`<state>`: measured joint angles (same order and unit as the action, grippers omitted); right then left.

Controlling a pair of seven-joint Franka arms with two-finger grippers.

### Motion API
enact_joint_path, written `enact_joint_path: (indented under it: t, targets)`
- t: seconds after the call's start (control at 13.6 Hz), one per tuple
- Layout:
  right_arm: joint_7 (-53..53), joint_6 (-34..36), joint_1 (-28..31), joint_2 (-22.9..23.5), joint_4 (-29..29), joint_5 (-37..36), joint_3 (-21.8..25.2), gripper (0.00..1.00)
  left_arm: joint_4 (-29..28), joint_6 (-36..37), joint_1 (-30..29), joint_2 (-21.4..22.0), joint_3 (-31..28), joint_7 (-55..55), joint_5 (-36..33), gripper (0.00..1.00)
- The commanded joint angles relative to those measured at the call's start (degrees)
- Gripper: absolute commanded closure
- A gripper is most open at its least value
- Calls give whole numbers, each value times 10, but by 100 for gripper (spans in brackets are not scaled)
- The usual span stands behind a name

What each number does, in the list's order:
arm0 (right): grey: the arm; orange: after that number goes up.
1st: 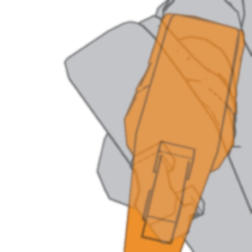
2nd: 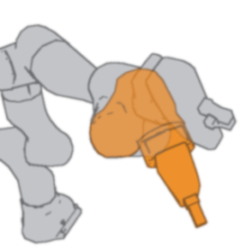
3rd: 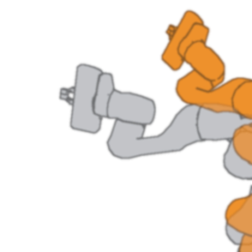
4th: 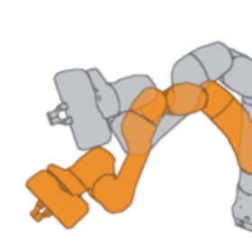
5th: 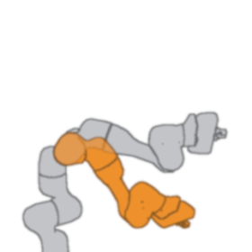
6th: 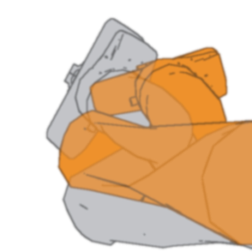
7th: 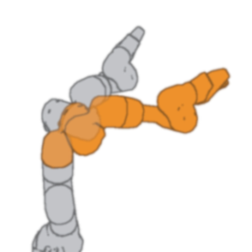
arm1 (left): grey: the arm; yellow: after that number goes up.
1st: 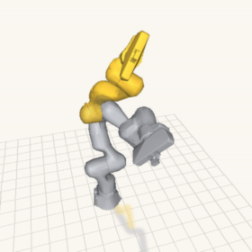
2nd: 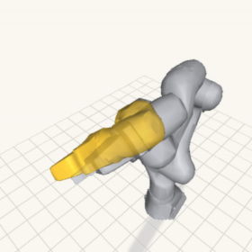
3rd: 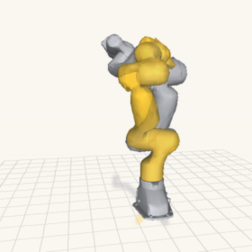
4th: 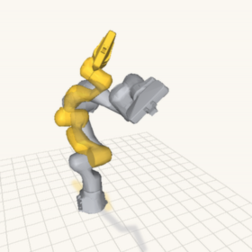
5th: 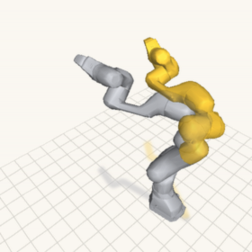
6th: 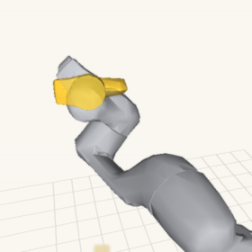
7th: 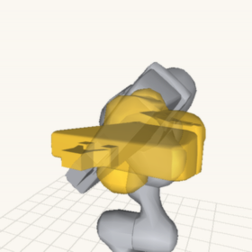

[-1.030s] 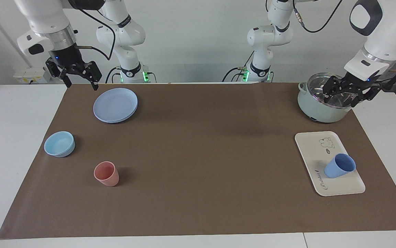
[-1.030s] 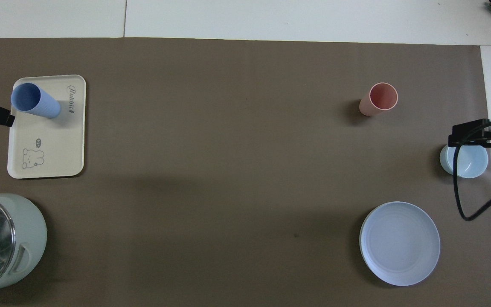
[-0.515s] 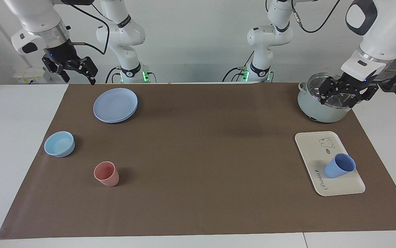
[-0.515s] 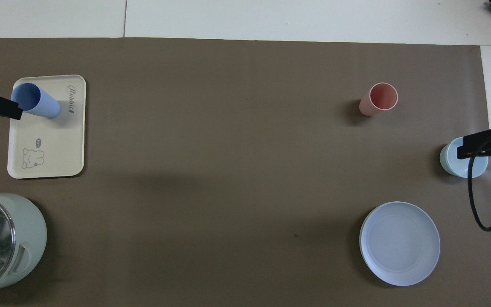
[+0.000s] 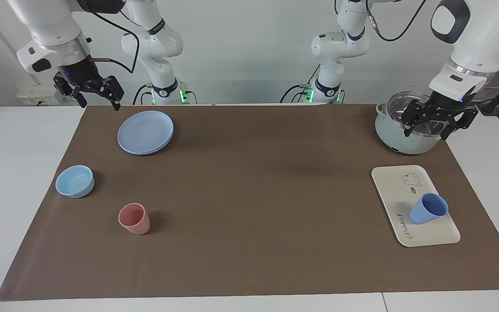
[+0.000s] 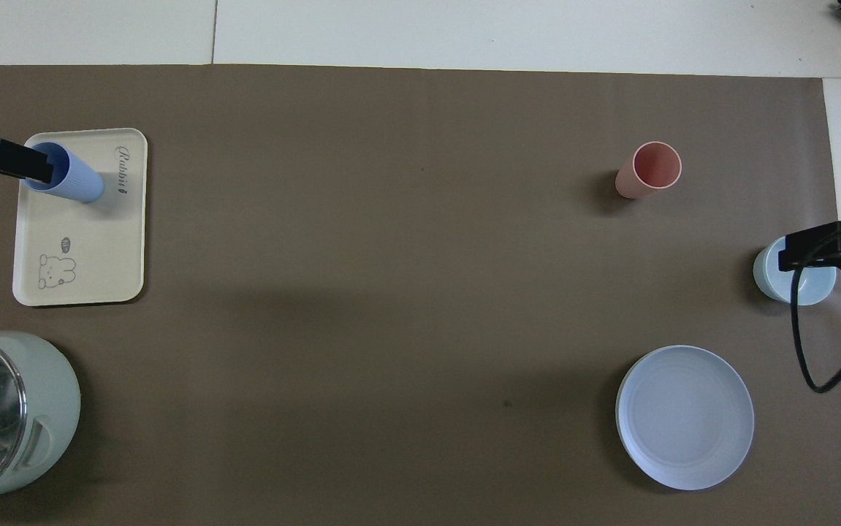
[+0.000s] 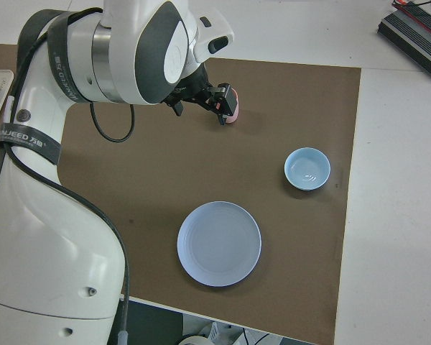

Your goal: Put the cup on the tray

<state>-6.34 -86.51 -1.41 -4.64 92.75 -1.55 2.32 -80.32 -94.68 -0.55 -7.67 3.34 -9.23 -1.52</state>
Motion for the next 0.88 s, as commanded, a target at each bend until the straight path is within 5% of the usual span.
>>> enact_joint_path:
  t: [0.0,0.81]
  targets:
    - [11,-8,1,-16,19,0,-4,0,-20,-13,9,13,-4,32,6,0]
    - [7,5,0,-21,13,13,-5,0,-28,30,-36,36,61,62,4,0]
